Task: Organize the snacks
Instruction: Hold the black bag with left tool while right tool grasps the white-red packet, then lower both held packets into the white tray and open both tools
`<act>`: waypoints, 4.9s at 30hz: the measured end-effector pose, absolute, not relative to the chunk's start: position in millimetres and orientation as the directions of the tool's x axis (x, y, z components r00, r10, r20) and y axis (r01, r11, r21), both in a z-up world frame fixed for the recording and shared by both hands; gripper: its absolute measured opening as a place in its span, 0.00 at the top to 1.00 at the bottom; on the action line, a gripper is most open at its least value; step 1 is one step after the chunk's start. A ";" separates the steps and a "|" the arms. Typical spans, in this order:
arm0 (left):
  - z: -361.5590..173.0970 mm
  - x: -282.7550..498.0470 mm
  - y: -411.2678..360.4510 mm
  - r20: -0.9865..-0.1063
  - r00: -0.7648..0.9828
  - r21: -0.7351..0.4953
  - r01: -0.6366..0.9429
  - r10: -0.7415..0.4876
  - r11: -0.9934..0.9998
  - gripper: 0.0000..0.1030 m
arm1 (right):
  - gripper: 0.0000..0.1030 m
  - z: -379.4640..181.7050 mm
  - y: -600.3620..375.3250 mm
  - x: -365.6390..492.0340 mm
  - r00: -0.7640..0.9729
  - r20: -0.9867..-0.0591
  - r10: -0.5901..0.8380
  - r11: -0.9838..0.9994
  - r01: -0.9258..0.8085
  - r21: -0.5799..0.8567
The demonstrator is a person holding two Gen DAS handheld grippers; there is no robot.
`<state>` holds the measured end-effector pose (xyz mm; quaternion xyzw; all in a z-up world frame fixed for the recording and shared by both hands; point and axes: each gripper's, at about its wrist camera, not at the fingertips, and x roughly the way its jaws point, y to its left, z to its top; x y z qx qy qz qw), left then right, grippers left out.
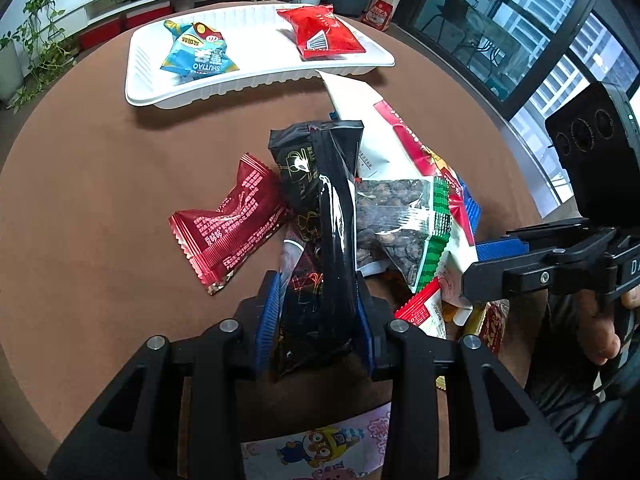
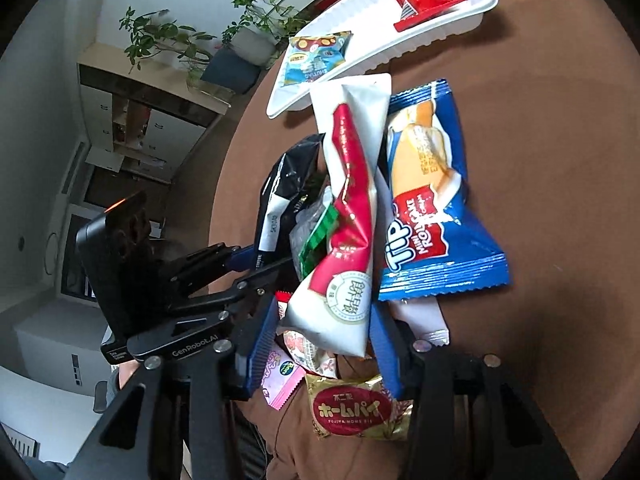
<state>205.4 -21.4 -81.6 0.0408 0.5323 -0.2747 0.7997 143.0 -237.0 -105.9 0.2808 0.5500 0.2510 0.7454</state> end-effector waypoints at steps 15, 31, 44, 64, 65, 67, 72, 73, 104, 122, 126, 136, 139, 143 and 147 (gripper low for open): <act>-78.7 202.3 -11.0 -0.858 0.292 -0.259 0.465 -0.423 0.846 0.73 | 0.63 -89.6 -243.1 132.4 0.338 -0.704 0.624 0.770 -0.116 0.627; -79.7 204.1 -9.7 -0.857 0.280 -0.273 0.464 -0.432 0.843 0.73 | 0.65 -99.2 -228.5 136.2 0.288 -0.744 0.603 0.795 -0.150 0.587; -79.7 201.0 -9.9 -0.852 0.295 -0.261 0.474 -0.432 0.841 0.77 | 0.73 -93.8 -220.3 127.1 0.326 -0.741 0.586 0.810 -0.207 0.549; -72.1 196.6 -6.9 -0.827 0.317 -0.287 0.473 -0.465 0.833 0.81 | 0.78 -73.9 -221.3 115.2 0.413 -0.726 0.551 0.834 -0.240 0.496; -71.9 196.1 -7.2 -0.826 0.317 -0.287 0.474 -0.466 0.832 0.81 | 0.78 -73.6 -221.0 114.9 0.414 -0.726 0.549 0.835 -0.241 0.495; -71.5 196.3 -6.8 -0.824 0.319 -0.290 0.473 -0.469 0.832 0.81 | 0.78 -72.3 -220.1 114.4 0.412 -0.727 0.549 0.835 -0.247 0.491; -70.7 196.6 -3.8 -0.817 0.330 -0.296 0.465 -0.473 0.834 0.81 | 0.80 -64.9 -220.7 111.6 0.427 -0.721 0.546 0.837 -0.256 0.483; -70.3 196.8 -3.6 -0.815 0.333 -0.296 0.464 -0.474 0.835 0.81 | 0.80 -63.6 -221.4 111.6 0.432 -0.719 0.544 0.839 -0.255 0.481; -79.1 197.9 -2.8 -0.826 0.318 -0.298 0.455 -0.466 0.839 0.81 | 0.71 -61.3 -193.3 131.5 0.387 -0.815 0.431 0.896 -0.292 0.335; -48.8 189.9 18.3 -0.770 0.388 -0.337 0.427 -0.507 0.839 0.81 | 0.71 -18.5 -224.3 119.1 0.525 -0.743 0.415 0.909 -0.285 0.305; -20.7 194.4 29.4 -0.737 0.426 -0.348 0.427 -0.525 0.835 0.81 | 0.71 -6.0 -233.6 128.2 0.558 -0.724 0.406 0.913 -0.279 0.298; 30.1 282.6 21.6 -0.718 0.474 -0.329 0.413 -0.509 0.849 0.80 | 0.71 22.9 -244.4 214.1 0.618 -0.680 0.394 0.919 -0.283 0.275; 32.0 322.8 12.3 -0.733 0.483 -0.315 0.382 -0.479 0.869 0.80 | 0.71 16.5 -245.1 251.9 0.613 -0.687 0.390 0.921 -0.277 0.275; 22.2 371.3 -17.4 -0.772 0.456 -0.293 0.362 -0.442 0.885 0.80 | 0.71 -2.1 -245.3 293.8 0.596 -0.709 0.376 0.926 -0.260 0.272; -3.7 405.2 -43.3 -0.821 0.418 -0.262 0.330 -0.390 0.907 0.80 | 0.71 -28.7 -243.8 327.1 0.559 -0.754 0.345 0.937 -0.242 0.250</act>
